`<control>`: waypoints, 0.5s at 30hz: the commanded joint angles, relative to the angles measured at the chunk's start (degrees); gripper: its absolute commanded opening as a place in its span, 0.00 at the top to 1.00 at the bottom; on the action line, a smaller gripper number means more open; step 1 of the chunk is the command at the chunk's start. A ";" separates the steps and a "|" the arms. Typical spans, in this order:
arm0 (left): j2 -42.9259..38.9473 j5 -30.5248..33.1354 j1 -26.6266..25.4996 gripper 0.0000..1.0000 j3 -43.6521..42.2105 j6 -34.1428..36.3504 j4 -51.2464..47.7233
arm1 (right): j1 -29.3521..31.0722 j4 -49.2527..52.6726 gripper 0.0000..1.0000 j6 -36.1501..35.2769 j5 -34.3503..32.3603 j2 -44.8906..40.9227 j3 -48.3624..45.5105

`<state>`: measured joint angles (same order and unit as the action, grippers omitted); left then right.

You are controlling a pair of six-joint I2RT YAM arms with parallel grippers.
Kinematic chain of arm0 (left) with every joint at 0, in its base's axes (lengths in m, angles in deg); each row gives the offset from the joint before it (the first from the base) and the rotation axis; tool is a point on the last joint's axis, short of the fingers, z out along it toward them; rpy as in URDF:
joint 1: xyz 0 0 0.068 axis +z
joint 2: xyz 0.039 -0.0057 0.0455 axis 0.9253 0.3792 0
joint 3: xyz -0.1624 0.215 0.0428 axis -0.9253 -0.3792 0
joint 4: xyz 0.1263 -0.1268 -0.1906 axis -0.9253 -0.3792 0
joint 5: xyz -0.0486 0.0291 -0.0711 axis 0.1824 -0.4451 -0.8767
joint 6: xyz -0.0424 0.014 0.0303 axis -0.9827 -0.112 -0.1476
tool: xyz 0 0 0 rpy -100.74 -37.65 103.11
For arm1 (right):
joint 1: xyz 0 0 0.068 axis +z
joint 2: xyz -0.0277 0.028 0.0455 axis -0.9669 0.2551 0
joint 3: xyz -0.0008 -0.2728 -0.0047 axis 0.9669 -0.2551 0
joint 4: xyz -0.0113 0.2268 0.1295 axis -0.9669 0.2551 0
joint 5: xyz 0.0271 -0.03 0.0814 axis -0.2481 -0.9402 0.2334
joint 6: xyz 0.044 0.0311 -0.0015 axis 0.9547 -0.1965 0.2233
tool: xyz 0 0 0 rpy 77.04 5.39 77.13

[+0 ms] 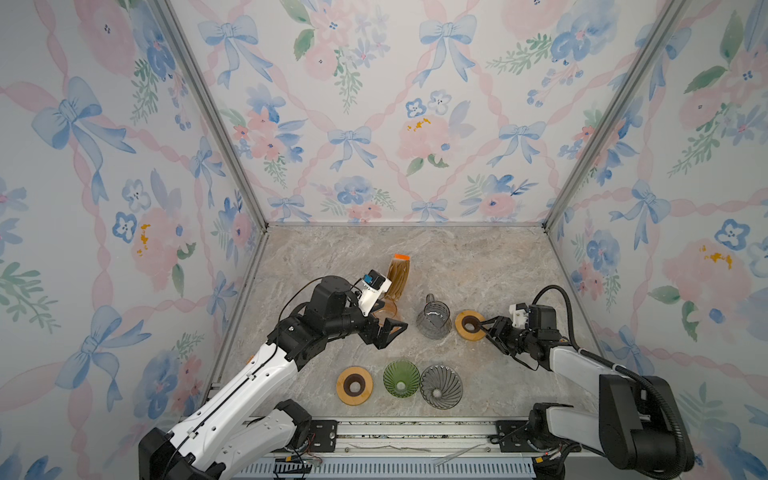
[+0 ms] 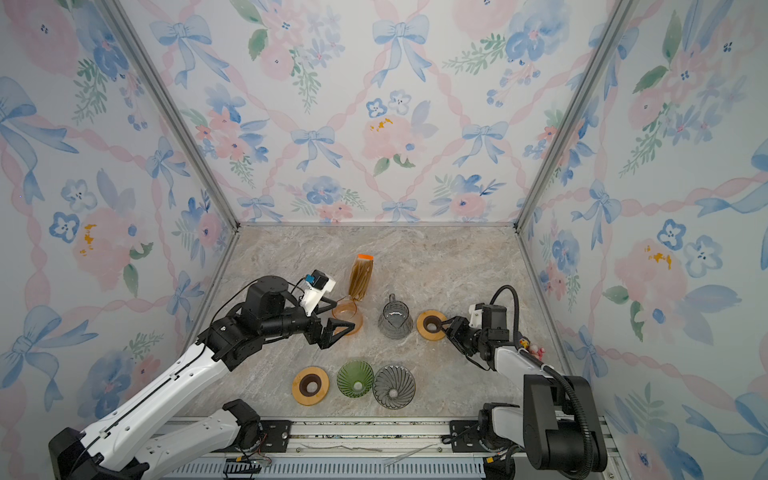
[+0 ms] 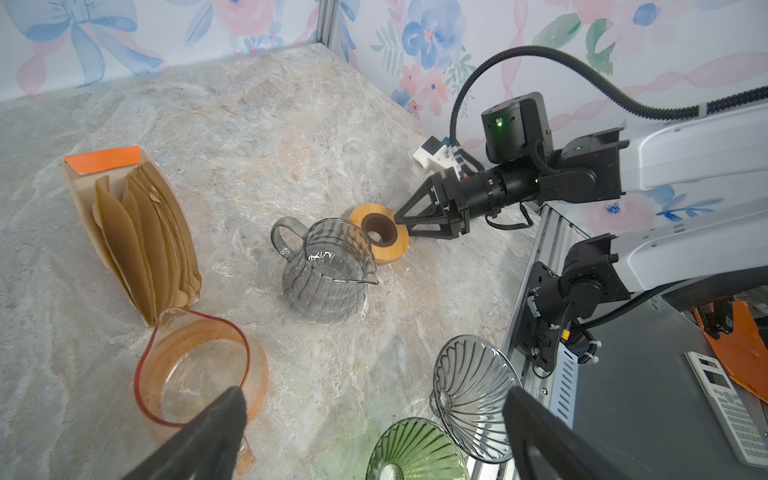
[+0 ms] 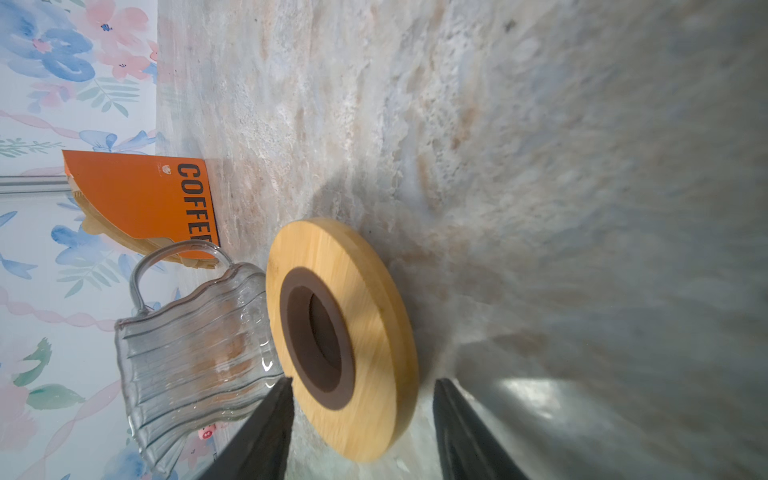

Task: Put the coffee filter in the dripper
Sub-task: 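Grasp the wooden ring dripper stand edge with the right gripper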

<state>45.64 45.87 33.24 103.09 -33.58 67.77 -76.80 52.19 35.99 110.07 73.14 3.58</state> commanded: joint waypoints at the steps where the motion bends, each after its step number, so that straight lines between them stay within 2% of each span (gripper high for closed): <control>1: 0.02 -0.90 0.38 0.02 -0.63 -0.72 1.13 | -0.61 -4.47 0.44 1.28 1.46 1.80 -1.15; 15: 0.06 -0.66 0.38 0.02 -0.72 -0.72 1.13 | -0.60 -12.31 0.53 2.90 2.36 9.41 -1.84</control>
<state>45.64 45.87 33.24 103.09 -33.58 67.77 -77.00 41.37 38.20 112.64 80.75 3.10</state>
